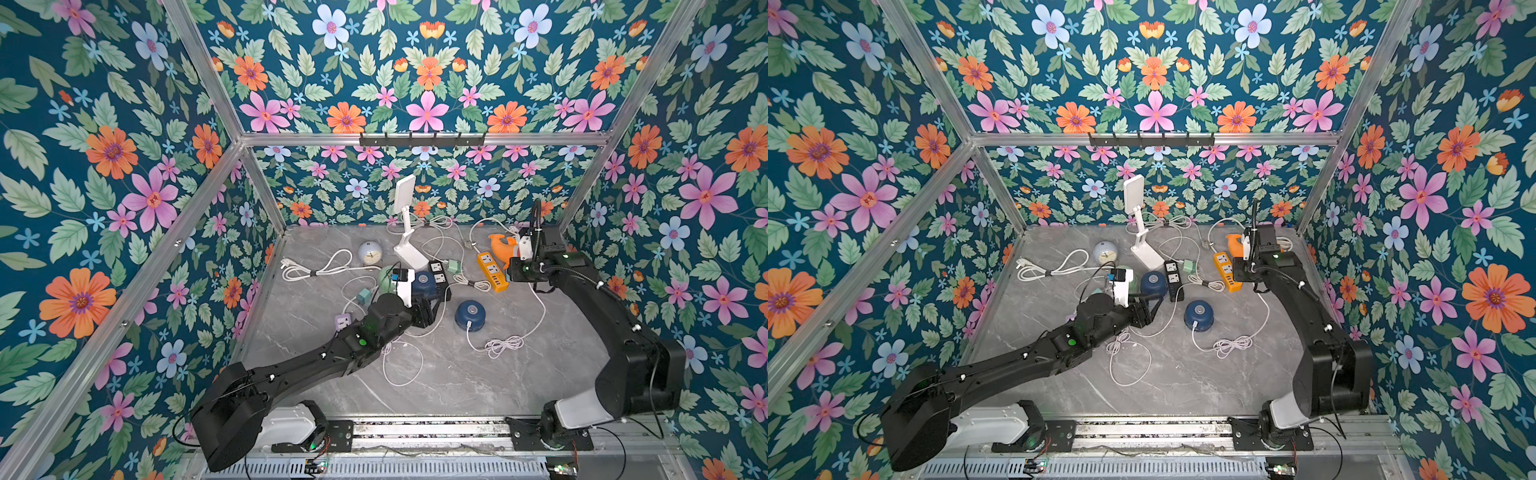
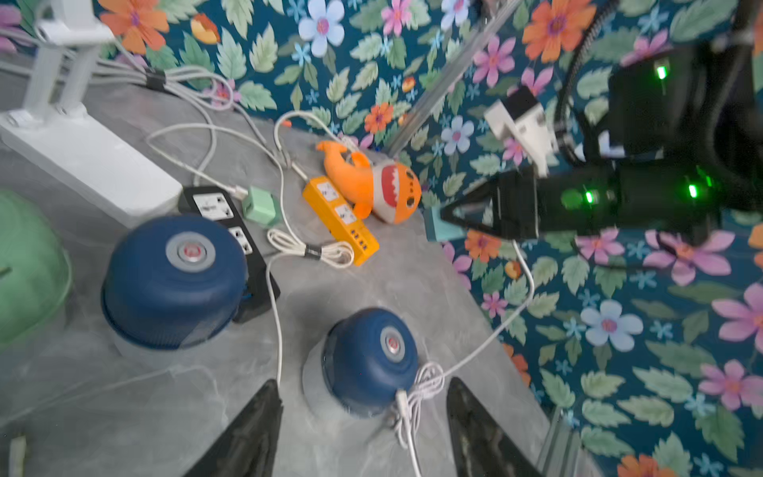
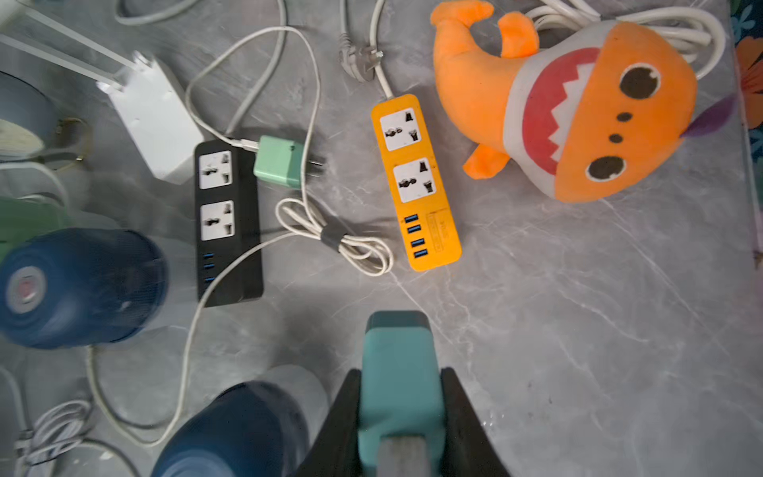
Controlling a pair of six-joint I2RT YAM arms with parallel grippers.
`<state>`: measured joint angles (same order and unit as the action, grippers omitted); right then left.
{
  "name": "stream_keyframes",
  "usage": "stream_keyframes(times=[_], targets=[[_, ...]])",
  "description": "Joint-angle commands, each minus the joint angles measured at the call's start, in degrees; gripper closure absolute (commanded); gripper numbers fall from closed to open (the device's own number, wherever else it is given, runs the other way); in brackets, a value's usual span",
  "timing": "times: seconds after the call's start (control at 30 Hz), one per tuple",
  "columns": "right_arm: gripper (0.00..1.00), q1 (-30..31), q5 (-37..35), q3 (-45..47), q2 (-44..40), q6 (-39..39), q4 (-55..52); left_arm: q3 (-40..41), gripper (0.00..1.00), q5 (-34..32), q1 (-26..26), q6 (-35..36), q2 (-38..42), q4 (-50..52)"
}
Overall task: Charge the cordless meat grinders
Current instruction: Insert the plug into the socket.
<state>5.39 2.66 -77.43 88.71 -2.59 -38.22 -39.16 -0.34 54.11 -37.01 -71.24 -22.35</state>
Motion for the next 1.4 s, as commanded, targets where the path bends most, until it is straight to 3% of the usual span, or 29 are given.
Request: stream_keyframes(times=[0.0,0.3,0.53,0.77,1.0,1.37], targets=[[1.0,-0.39,-0.83,-5.01,6.72,7.04,-3.08,1.73,0.35,-1.42,1.8,2.48,1.01,-0.24],[1.0,-0.45,-0.14,-17.3,22.82,10.0,-6.75,5.44,0.25,-5.09,2.32,1.35,5.75,5.45],[1.0,-0.46,-1.5,-23.64,28.64,12.76,-8.33,7.27,0.15,-8.01,2.31,3.37,10.61,9.87],[1.0,-0.86,-1.16,-31.7,34.26,14.51,-12.22,7.78,0.01,-8.71,2.32,3.18,10.24,10.25],[1.0,-0.88,-2.37,-37.89,37.99,17.25,-16.31,7.84,0.01,-8.37,2.23,3.02,8.42,8.93],[1.0,-2.0,-0.96,-40.26,40.75,19.66,-17.77,7.91,0.01,-7.53,1.98,2.76,6.64,7.85]])
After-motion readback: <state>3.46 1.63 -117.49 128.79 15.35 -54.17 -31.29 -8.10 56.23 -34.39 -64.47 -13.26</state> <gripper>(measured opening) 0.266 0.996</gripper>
